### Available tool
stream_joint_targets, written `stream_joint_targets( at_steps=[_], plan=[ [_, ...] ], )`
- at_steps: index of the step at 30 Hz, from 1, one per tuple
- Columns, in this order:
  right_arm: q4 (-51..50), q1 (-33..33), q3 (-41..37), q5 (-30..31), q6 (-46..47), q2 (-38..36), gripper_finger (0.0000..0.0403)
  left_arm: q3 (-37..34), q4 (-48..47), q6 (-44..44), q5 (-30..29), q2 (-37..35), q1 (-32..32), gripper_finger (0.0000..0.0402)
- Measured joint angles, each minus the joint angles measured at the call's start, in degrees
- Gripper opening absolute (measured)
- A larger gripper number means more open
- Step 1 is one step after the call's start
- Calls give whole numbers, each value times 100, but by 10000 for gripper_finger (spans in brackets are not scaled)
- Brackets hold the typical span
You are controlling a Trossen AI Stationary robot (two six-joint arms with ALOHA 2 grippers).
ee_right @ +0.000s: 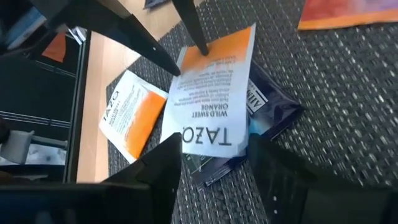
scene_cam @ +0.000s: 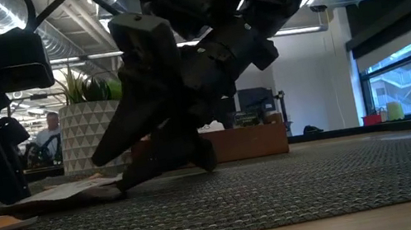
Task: Pick & Place Tea
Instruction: Put the top white tea bag into the middle slot of the wooden organizer
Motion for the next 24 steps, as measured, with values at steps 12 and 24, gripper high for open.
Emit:
stream_joint_targets(
  at_steps=[12,24],
  plan=[
    [65,0,-17,-113,65,-5,200,-2,146,-46,-2,2,11,109],
    [52,0,-12,-113,156,1,139,-2,148,-116,-111,7,7,109]
  ],
)
